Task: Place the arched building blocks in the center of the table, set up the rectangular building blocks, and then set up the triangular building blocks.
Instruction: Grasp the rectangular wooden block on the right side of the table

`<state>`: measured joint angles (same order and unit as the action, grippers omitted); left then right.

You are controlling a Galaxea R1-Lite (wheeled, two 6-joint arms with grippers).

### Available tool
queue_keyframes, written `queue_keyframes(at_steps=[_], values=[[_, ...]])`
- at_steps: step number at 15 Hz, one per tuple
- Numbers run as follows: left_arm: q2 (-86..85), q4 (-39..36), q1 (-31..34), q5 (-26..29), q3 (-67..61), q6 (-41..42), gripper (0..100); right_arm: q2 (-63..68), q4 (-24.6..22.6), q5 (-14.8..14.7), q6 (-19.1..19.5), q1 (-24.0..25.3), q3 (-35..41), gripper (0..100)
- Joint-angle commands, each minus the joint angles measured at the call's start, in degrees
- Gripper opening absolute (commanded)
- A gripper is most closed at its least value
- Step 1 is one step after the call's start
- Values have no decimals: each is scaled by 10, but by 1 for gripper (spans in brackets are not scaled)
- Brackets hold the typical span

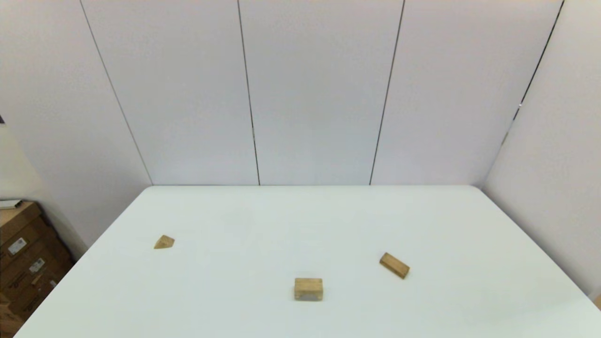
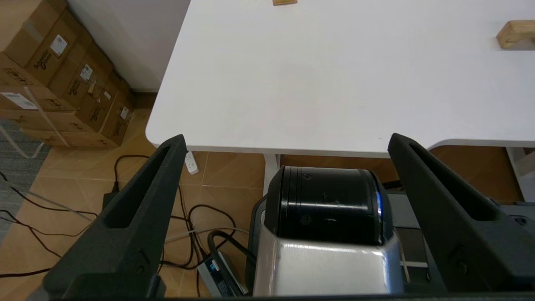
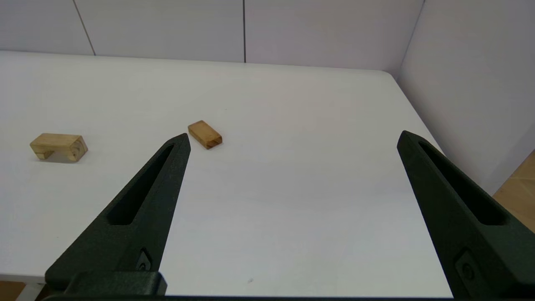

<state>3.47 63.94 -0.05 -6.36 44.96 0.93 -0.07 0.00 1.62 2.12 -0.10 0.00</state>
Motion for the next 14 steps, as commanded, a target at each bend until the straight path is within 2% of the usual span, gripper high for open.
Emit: queue_keyframes(at_steps=[1,3,7,12,14], values=[[-35,-52,0,-2,-57,-3,100,0,0,0,1,0,0,100],[-35,-138,0,-4,-127,-4,100,0,0,0,1,0,0,100],[-35,-372,0,-5,-263,-11,100,0,0,0,1,0,0,100],[-35,-482,0,-2,-342,-7,100,0,0,0,1,0,0,100],[-35,-570,0,-2,-398,3,100,0,0,0,1,0,0,100]])
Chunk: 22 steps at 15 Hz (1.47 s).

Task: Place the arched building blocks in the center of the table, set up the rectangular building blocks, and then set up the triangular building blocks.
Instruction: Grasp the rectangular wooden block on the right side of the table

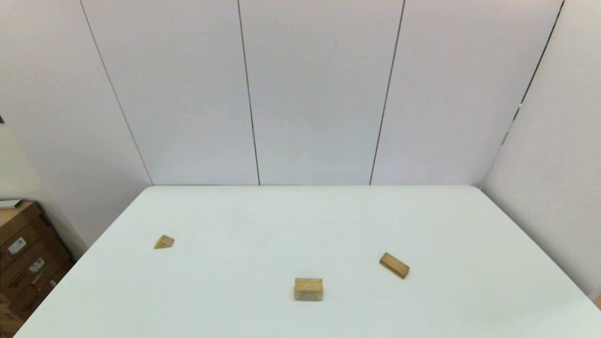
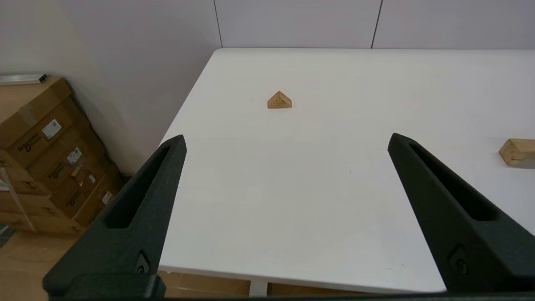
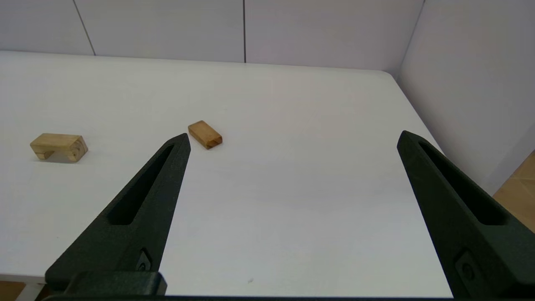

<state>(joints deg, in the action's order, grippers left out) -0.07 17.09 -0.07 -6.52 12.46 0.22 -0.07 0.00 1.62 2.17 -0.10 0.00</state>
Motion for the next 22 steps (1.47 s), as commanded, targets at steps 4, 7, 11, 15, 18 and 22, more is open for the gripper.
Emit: queue_keyframes(at_steps=[4,7,11,15,18,22], values=[[1,-198,0,8,-109,38,100,0,0,0,0,0,0,100],[1,-199,1,66,-125,78,100,0,0,0,0,0,0,100],[1,-164,0,68,-125,34,100,0,0,0,0,0,0,100],[1,-167,0,67,-125,15,100,0,0,0,0,0,0,100],[1,-167,0,67,-125,15,100,0,0,0,0,0,0,100],[1,-168,0,67,-125,15,100,0,0,0,0,0,0,100]])
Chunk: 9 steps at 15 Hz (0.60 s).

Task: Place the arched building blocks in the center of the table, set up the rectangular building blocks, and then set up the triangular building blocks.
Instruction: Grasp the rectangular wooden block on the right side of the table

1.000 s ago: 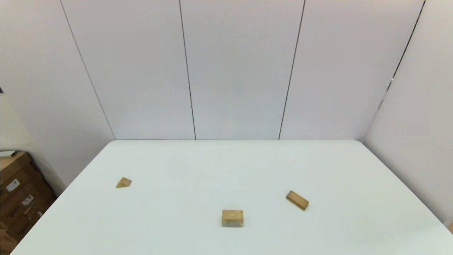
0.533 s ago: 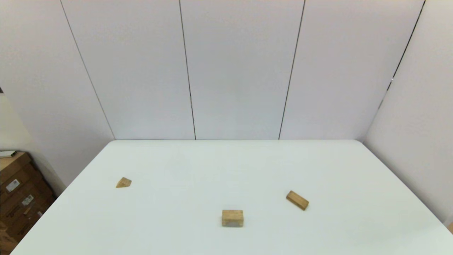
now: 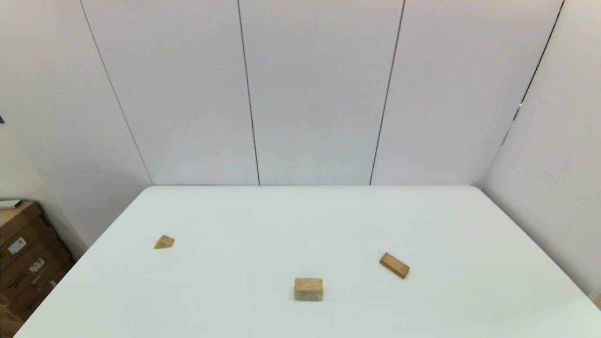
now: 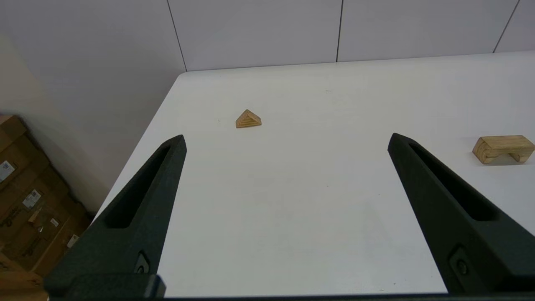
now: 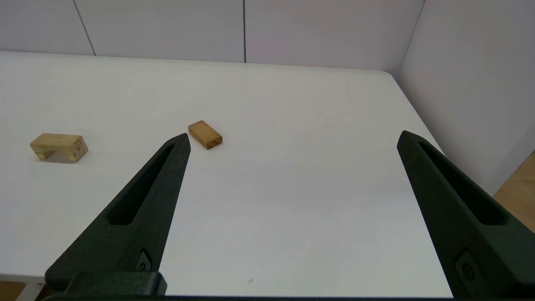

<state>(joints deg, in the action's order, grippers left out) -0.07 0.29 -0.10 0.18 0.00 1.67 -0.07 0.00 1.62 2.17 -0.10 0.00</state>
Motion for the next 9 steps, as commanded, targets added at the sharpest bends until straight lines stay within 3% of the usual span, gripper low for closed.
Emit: queue_keyframes(at_steps=[1,9], values=[[1,0,0,0,0,0,100,0,0,0,0,0,0,100],[1,0,0,0,0,0,100,0,0,0,0,0,0,100]])
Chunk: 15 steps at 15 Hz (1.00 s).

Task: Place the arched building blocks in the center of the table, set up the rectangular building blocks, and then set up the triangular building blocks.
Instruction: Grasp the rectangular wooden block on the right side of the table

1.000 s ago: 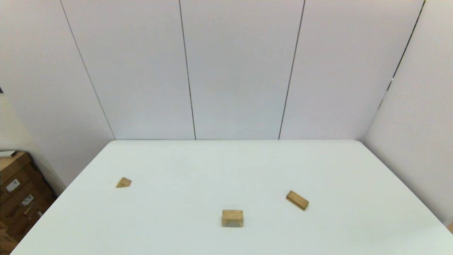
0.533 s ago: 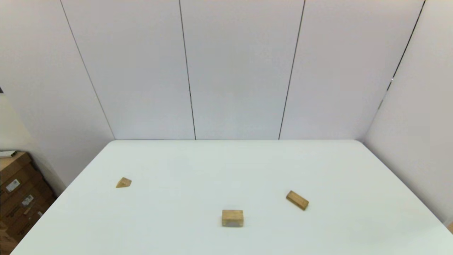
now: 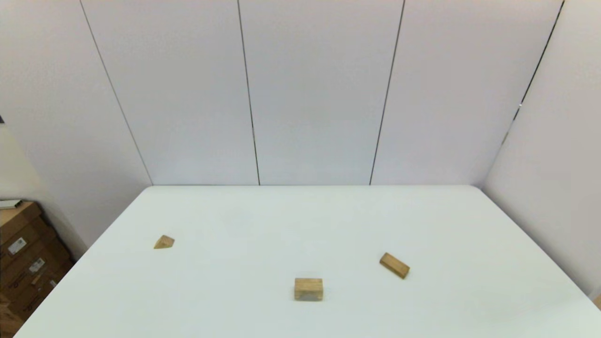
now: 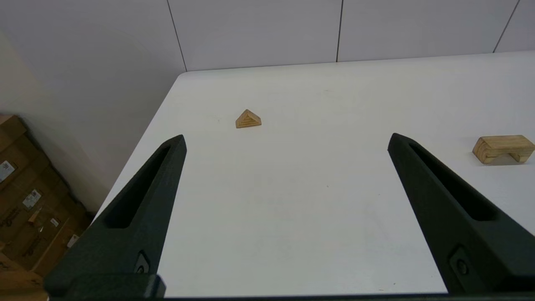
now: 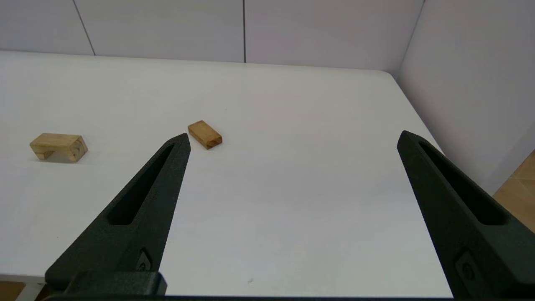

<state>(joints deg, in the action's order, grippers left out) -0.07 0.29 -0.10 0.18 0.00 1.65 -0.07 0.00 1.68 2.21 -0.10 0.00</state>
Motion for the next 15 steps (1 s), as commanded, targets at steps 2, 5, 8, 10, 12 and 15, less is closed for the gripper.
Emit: queue_keyframes(at_steps=[2,5,8,10,12,15], values=[[1,0,0,0,0,0,100,0,0,1,0,0,0,100],[1,0,0,0,0,0,100,0,0,1,1,0,0,100],[1,1,1,0,0,0,100,3,0,3,7,0,0,100],[1,0,0,0,0,0,100,42,8,4,18,-1,-2,100],[1,1,0,0,0,0,100,79,-2,8,35,-2,-6,100],[1,0,1,0,0,0,100,147,-10,22,37,-4,-40,100]])
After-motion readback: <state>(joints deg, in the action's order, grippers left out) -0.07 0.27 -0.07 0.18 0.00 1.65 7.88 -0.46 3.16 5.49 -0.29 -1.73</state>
